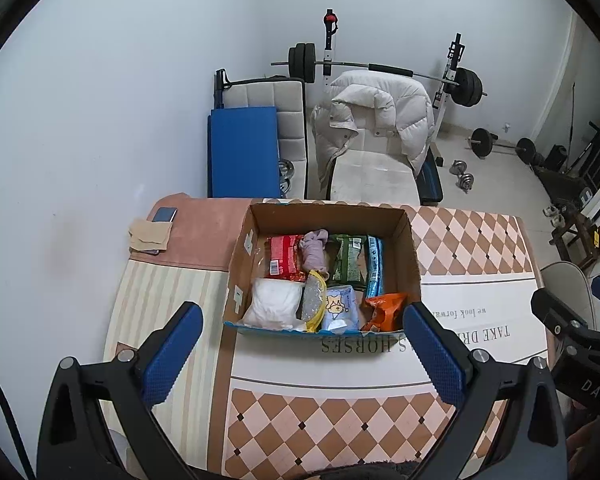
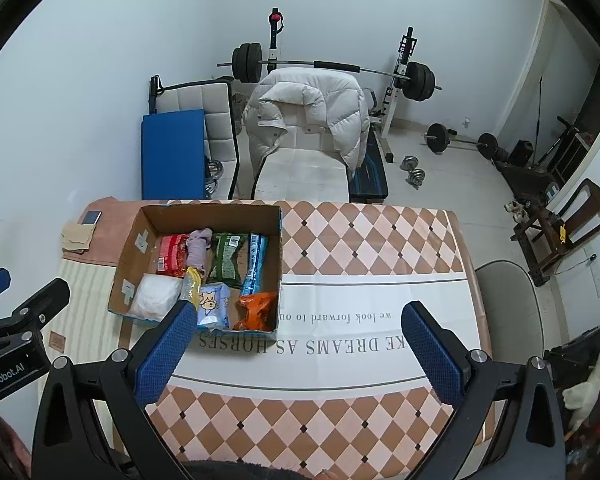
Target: Organize soft objects
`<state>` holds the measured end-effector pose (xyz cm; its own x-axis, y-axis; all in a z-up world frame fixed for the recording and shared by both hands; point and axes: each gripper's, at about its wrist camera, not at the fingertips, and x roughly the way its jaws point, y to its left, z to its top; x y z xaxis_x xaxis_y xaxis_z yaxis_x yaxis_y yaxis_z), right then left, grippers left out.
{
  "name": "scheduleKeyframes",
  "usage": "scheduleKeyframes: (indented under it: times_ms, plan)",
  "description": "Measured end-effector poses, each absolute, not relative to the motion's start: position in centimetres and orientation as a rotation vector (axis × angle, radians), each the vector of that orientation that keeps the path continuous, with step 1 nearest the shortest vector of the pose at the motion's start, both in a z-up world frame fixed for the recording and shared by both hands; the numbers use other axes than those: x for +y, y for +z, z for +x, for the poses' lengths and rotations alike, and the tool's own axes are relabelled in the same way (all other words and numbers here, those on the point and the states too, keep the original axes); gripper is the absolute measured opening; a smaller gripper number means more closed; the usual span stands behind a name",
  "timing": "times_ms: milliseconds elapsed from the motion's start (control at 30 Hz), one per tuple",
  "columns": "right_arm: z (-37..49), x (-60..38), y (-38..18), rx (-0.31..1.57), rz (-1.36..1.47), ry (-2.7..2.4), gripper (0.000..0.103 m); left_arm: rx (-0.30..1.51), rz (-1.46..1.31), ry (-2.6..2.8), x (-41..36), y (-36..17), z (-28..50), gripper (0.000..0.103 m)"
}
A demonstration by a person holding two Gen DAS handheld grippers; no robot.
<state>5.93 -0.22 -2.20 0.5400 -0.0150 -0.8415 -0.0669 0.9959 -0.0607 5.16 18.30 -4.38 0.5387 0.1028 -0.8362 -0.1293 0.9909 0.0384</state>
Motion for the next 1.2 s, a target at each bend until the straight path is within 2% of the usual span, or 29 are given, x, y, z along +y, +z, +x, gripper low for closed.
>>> scheduleKeyframes:
  times_ms: [1200]
  plan:
    - [6.22, -0.76, -2.75, 1.012, -0.074, 0.029, 0.103, 1.005, -0.018, 0.146, 18.77, -4.83, 5.81, 0.103]
